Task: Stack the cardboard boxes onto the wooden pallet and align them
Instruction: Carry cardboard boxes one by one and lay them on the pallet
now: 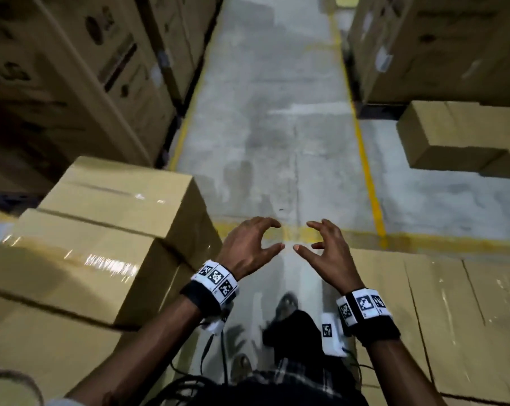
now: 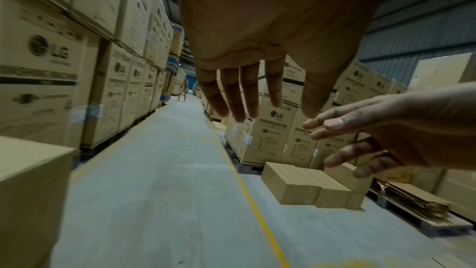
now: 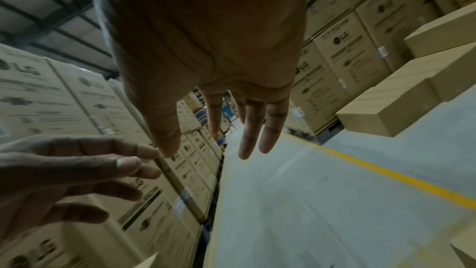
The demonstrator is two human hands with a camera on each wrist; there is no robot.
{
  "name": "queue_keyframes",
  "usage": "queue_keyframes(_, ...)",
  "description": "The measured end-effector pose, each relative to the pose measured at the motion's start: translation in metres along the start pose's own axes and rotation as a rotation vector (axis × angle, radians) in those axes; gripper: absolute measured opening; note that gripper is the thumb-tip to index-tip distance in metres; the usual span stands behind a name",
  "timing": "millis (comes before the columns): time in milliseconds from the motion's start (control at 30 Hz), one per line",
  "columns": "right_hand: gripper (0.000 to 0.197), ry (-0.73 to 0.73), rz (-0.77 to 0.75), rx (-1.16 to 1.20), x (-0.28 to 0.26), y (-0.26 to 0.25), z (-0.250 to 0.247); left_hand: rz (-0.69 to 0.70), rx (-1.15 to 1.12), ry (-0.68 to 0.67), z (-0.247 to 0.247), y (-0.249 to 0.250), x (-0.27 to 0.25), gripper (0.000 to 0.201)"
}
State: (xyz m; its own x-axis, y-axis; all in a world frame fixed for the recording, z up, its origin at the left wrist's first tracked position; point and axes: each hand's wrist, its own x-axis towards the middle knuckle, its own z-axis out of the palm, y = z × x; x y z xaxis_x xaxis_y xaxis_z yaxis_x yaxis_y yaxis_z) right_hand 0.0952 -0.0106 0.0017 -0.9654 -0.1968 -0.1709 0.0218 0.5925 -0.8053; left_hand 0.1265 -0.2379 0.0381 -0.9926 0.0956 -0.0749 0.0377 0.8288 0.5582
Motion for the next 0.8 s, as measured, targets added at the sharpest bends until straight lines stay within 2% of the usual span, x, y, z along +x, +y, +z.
queue_keyframes(200, 0.064, 0.097, 0.053, 0.005, 0.149, 0.036, -0.050, 0.109, 0.059, -0.061, 0.006, 0.003, 0.193, 0.049)
queue_keyframes(300, 0.064, 0.106, 0.095, -0.016, 0.232, 0.045, -0.096, 0.161, 0.112, -0.092, -0.002, 0.025, 0.304, 0.049)
queue_keyframes(467, 0.062, 0.162, 0.118, -0.021, 0.346, 0.055, -0.176, 0.260, 0.127, -0.132, -0.006, 0.075, 0.456, 0.048)
queue_keyframes(633, 0.061, 0.220, 0.213, 0.025, 0.432, 0.074, -0.240, 0.250, 0.041, -0.173, 0.013, 0.113, 0.573, 0.046)
queue_keyframes(800, 0.060, 0.329, 0.292, 0.066, 0.504, 0.109, -0.299, 0.335, 0.058, -0.258, 0.045, 0.149, 0.692, 0.046)
